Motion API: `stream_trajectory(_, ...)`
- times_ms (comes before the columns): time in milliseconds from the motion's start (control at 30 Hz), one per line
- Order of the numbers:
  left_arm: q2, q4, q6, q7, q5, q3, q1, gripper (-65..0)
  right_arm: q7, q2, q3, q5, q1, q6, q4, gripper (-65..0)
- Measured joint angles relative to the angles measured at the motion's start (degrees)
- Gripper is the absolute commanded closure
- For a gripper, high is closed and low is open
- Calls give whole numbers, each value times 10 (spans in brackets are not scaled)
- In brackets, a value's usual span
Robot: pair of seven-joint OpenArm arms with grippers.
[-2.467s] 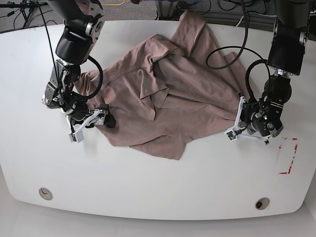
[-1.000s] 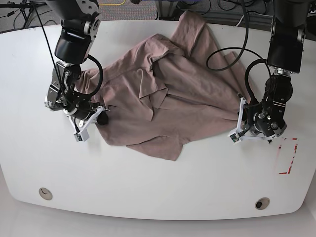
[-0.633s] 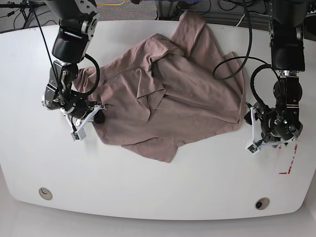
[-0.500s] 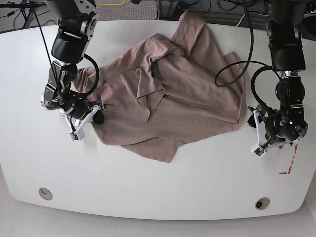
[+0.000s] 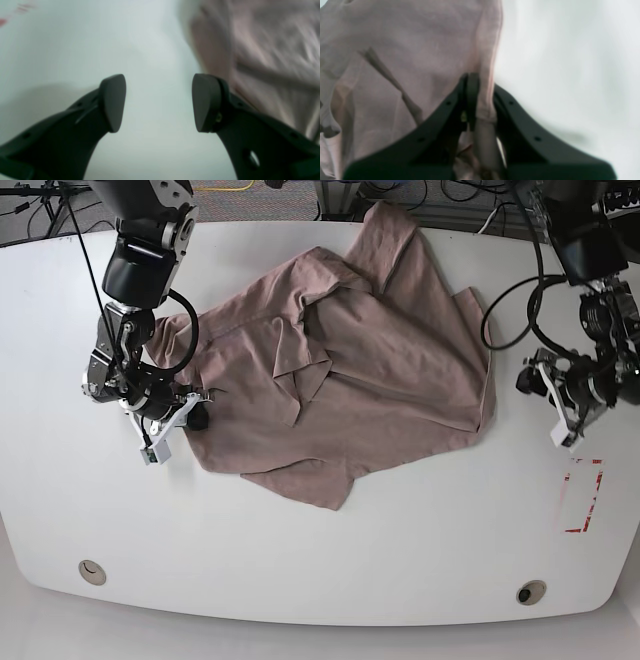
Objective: Fold the T-shirt properly
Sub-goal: 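Open the left gripper and move it along the shirt edge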
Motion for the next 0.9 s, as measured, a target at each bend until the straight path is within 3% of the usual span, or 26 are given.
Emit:
stream_trajectory(300,21,90,0,2,-54,-1,97,-393,0,-1,0,0,0,0,0,-29)
stream_trajectory(900,74,100,0,-1,-54,0,177,-393,0,-1,0,0,0,0,0,-29)
